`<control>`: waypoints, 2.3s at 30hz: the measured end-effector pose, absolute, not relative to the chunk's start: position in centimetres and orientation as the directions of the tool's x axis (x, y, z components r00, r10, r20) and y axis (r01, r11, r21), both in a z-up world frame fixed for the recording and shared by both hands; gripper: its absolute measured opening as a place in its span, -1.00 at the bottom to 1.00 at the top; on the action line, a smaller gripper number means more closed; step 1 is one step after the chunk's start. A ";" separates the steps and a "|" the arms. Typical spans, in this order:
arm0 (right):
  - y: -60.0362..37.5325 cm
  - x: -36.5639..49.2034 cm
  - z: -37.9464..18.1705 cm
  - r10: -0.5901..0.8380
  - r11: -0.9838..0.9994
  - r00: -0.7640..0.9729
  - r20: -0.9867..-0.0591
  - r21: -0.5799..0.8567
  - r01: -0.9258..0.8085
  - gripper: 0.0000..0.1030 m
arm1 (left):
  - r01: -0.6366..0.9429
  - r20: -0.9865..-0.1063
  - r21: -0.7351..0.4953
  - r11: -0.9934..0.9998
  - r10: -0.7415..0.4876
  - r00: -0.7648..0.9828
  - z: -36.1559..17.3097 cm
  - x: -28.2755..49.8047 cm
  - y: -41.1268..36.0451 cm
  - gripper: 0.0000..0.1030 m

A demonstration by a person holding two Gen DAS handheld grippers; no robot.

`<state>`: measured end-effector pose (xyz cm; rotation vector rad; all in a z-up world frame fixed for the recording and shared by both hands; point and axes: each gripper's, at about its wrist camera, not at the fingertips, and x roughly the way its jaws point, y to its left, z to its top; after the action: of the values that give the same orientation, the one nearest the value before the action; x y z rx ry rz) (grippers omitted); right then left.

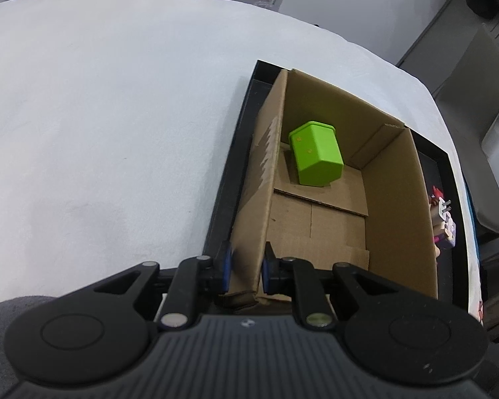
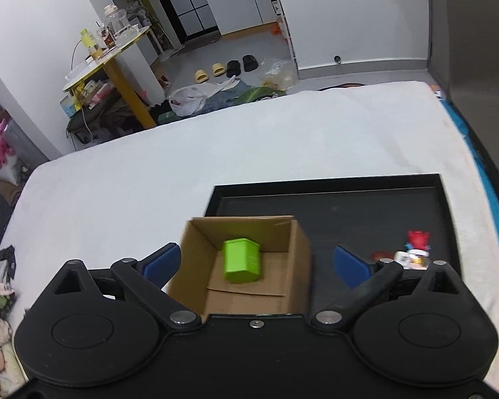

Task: Organize rigid objects
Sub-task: 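Move the right gripper back over the figures and grasp the lavender bunny block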

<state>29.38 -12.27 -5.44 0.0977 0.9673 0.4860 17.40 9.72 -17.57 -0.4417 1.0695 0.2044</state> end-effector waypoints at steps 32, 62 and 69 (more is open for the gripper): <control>-27.7 32.8 -13.0 0.533 0.829 0.362 -0.765 0.557 -0.044 0.90 | -0.399 -0.899 -0.143 0.906 0.049 0.434 -17.8 18.6 7.9 -0.75; -26.8 37.6 -21.4 0.347 0.910 0.282 -0.894 0.394 0.127 -0.15 | -0.416 -0.908 -0.090 0.905 0.096 0.407 -18.0 19.6 8.4 -0.72; -25.1 38.0 -22.7 0.317 0.931 0.285 -0.905 0.354 0.089 -0.10 | -0.414 -0.907 -0.089 0.906 0.098 0.409 -18.0 19.5 8.4 -0.72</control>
<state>37.96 -25.07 -22.71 0.3692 1.2805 0.1568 19.53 8.40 -17.96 -0.3221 1.1067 0.3293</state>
